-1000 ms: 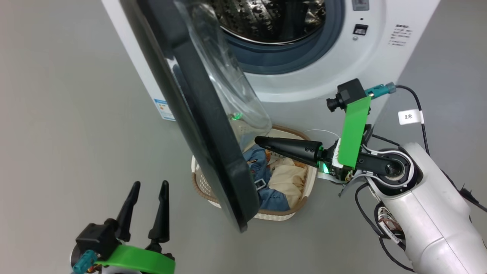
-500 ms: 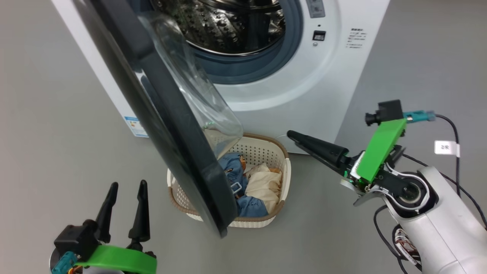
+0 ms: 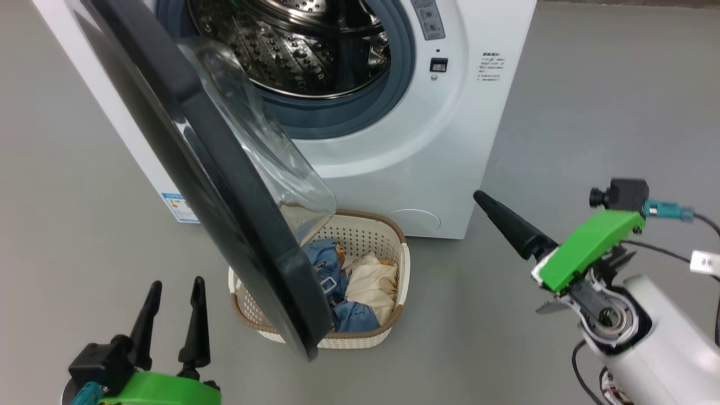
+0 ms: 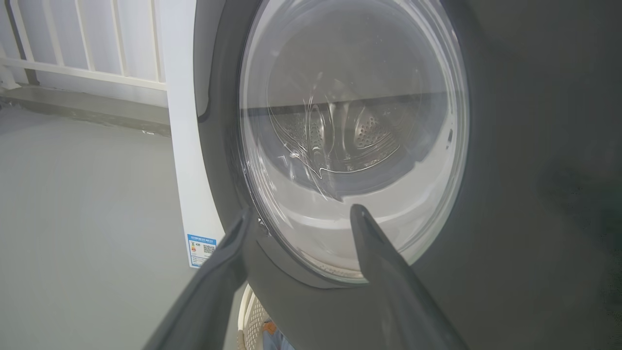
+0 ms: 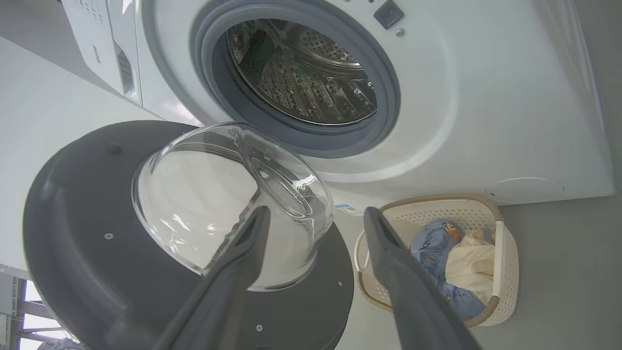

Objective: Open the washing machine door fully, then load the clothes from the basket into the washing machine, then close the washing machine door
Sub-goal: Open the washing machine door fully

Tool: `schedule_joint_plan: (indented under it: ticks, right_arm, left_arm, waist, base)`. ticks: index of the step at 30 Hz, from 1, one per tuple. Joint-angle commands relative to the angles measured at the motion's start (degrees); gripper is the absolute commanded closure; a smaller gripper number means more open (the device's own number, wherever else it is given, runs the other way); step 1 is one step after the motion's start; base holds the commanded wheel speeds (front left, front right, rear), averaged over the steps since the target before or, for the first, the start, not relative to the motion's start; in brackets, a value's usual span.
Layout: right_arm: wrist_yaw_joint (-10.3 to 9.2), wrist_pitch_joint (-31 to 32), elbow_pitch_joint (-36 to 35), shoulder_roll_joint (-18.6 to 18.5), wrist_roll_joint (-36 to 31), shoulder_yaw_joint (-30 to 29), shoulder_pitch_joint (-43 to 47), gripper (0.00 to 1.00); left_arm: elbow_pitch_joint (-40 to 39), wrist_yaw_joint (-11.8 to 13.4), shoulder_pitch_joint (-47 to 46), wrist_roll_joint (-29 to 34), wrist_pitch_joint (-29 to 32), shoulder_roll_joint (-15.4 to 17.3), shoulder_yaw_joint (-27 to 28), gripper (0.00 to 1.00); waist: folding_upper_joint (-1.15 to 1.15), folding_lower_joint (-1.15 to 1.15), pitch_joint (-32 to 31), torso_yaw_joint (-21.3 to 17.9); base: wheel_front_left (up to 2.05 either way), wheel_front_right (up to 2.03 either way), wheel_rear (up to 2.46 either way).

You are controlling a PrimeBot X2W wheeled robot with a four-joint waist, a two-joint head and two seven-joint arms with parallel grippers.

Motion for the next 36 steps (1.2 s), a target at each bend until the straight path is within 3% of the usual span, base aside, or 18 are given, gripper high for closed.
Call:
schedule_joint_plan:
  ticks: [1, 12, 18, 26, 36]
  right_arm:
    - [0.33, -2.4, -0.9, -0.8, -0.6, 1.5, 0.9, 0.0]
    - [0.33, -22.7, 2.8, -5.5, -5.7, 13.6, 0.7, 0.0]
    - [0.33, -27.1, 6.0, -6.9, -8.4, 17.4, 0.1, 0.0]
    - [0.33, -27.3, 6.8, -4.8, -18.7, 8.4, 2.9, 0.0]
    - [0.33, -27.3, 3.1, -1.4, -34.5, -1.1, 9.3, 0.0]
  left_arm:
    - [-0.8, 0.0, 0.1, 0.3, -0.4, 1.2, 2.0, 0.0]
    - [-0.3, 0.0, 0.9, 0.7, -0.4, 1.1, 2.6, 0.0]
    - [-0.4, 0.0, 1.7, 1.0, -0.4, 0.9, 3.1, 0.0]
    - [-0.8, 0.0, 1.8, 1.3, -0.4, 0.7, 3.6, 0.0]
    - [-0.8, 0.0, 1.7, 1.5, -0.4, 0.5, 3.9, 0.0]
  waist:
    - [0.0, 0.0, -0.4, -0.3]
    - [0.0, 0.0, -1.4, -0.7]
    - [0.0, 0.0, -1.9, -1.1]
    - [0.0, 0.0, -1.7, -1.4]
    - [0.0, 0.0, -1.7, -1.4]
  base:
    - [0.0, 0.0, 0.0]
    - [0.0, 0.0, 0.0]
    - [0.0, 0.0, 0.0]
    - [0.0, 0.0, 0.0]
    - [0.0, 0.0, 0.0]
